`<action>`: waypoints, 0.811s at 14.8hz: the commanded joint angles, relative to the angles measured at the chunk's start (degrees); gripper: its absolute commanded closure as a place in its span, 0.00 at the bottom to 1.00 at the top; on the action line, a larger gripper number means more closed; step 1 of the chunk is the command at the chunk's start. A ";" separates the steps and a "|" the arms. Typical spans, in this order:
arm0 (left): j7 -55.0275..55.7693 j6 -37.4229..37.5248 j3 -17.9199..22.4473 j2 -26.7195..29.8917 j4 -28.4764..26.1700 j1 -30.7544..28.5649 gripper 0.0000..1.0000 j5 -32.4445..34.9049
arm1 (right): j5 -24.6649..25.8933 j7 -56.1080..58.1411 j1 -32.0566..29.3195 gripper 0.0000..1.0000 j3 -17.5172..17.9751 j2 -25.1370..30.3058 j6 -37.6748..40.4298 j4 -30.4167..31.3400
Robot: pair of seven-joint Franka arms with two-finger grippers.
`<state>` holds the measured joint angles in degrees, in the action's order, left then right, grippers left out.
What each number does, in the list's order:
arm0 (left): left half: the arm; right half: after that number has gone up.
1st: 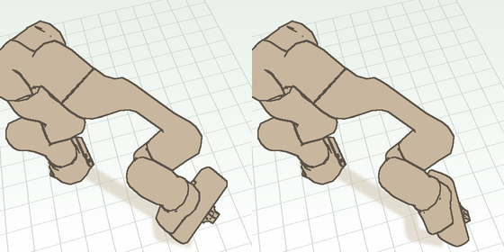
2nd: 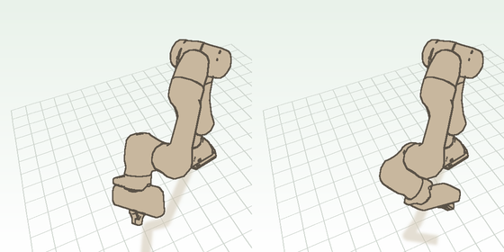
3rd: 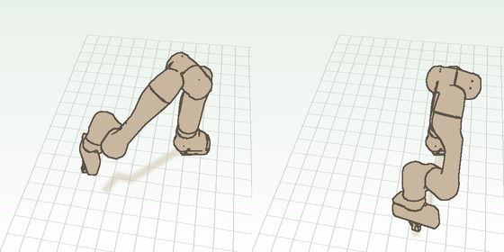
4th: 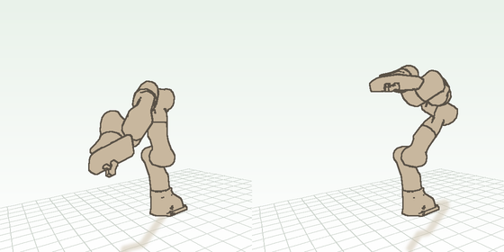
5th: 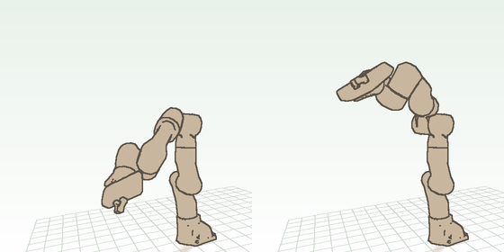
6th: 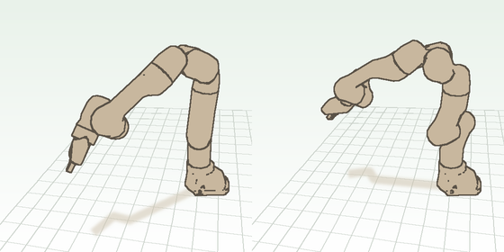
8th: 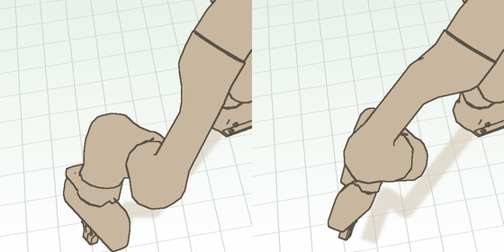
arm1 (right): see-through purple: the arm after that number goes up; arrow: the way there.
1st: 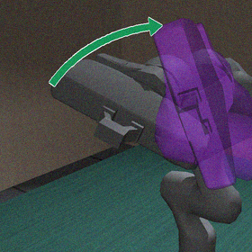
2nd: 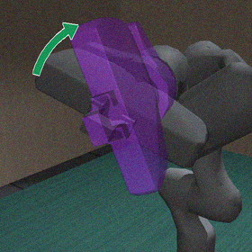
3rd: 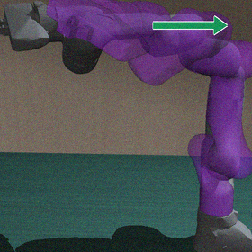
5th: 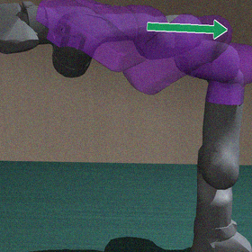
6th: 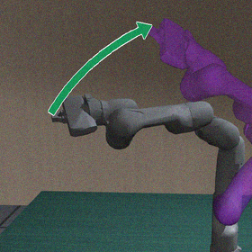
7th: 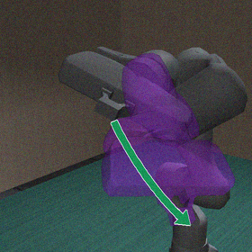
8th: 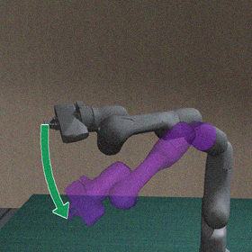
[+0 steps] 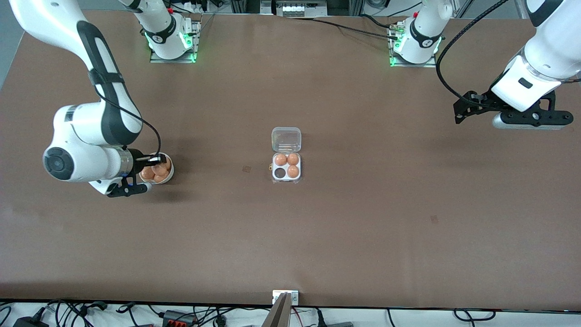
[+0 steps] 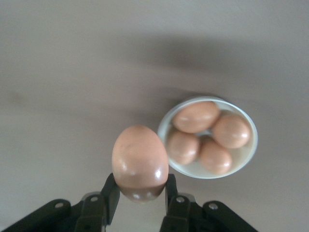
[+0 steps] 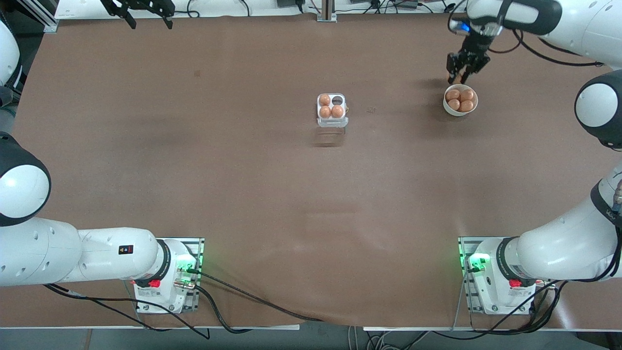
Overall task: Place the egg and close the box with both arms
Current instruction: 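Carry the egg with the right gripper to the plastic egg box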
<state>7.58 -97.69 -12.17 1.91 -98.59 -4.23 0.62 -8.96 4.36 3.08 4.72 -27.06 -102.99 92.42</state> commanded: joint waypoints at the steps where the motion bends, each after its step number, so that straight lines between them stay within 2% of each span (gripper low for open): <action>1: -0.20 1.27 -0.23 -0.60 1.47 -0.17 0.00 -0.79 | -1.68 -0.40 5.16 1.00 0.29 -3.95 3.06 -9.43; 4: -0.20 1.27 -0.23 -0.60 1.47 -0.17 0.00 -0.79 | -1.41 -8.73 12.54 1.00 0.29 -8.26 2.36 -15.06; 7: -0.20 1.27 -0.23 -0.60 1.47 -0.17 0.00 -0.79 | -1.67 -11.48 17.04 1.00 0.29 -12.65 2.00 -20.69; 12: -0.20 1.27 -0.23 -0.60 1.47 -0.17 0.00 -0.79 | -1.85 -14.98 23.46 1.00 0.29 -16.00 -3.52 -21.76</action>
<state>7.58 -97.64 -12.17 1.88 -98.59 -4.22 0.62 -10.14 -7.98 24.59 5.46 -41.11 -105.37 73.09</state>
